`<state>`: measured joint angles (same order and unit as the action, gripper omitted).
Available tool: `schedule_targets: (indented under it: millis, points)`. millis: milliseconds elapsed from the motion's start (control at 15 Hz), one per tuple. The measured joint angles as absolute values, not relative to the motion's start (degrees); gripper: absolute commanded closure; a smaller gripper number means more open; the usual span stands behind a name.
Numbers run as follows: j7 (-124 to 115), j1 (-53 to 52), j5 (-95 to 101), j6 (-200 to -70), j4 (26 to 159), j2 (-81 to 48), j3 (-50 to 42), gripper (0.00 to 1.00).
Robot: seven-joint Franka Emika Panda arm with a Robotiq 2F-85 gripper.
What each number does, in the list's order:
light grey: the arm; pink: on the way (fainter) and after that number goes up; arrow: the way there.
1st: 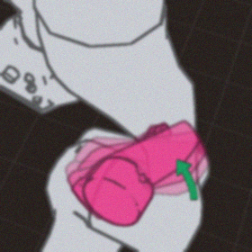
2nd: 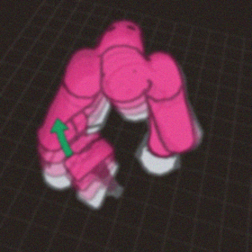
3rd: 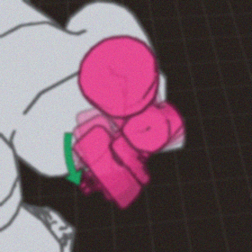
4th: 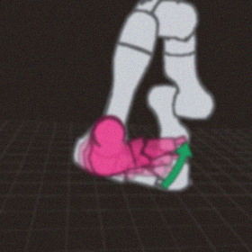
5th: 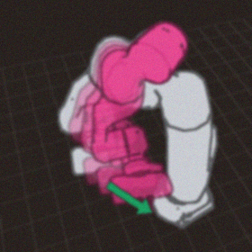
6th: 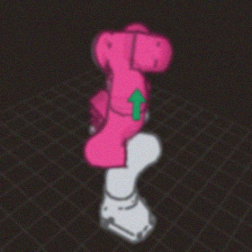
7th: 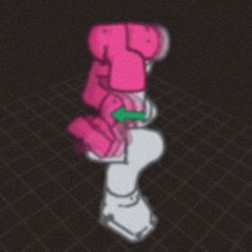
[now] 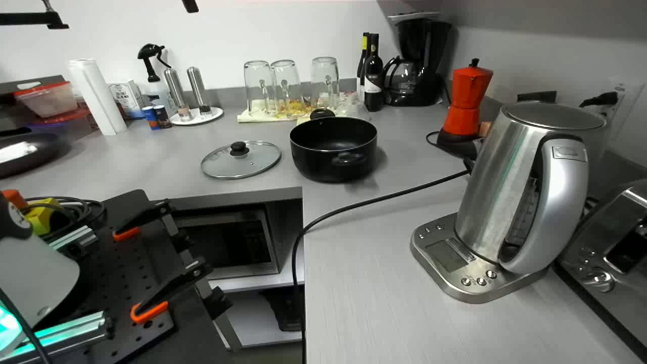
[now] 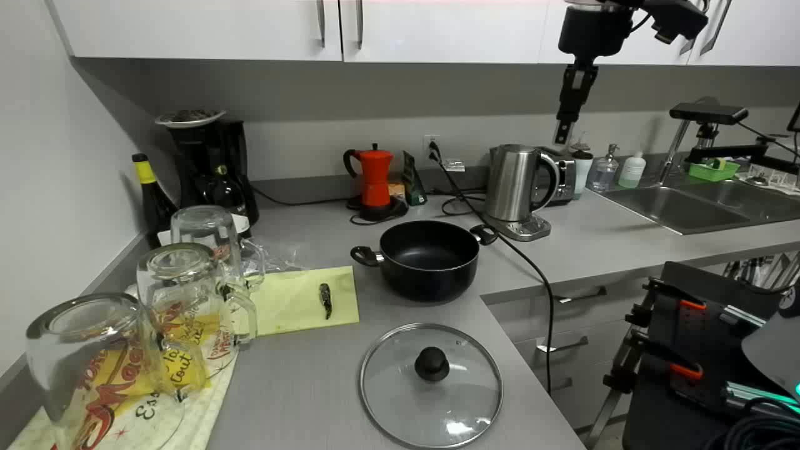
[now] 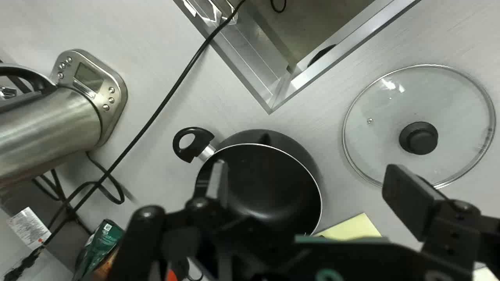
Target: Put the lid on the pot
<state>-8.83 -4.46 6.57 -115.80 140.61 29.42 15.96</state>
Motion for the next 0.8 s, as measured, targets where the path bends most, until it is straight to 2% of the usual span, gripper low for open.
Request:
schedule_targets:
  millis: [800]
  points:
    - [-8.74, -5.33, 6.68, -115.80, 140.56, 28.92, 15.44, 0.00]
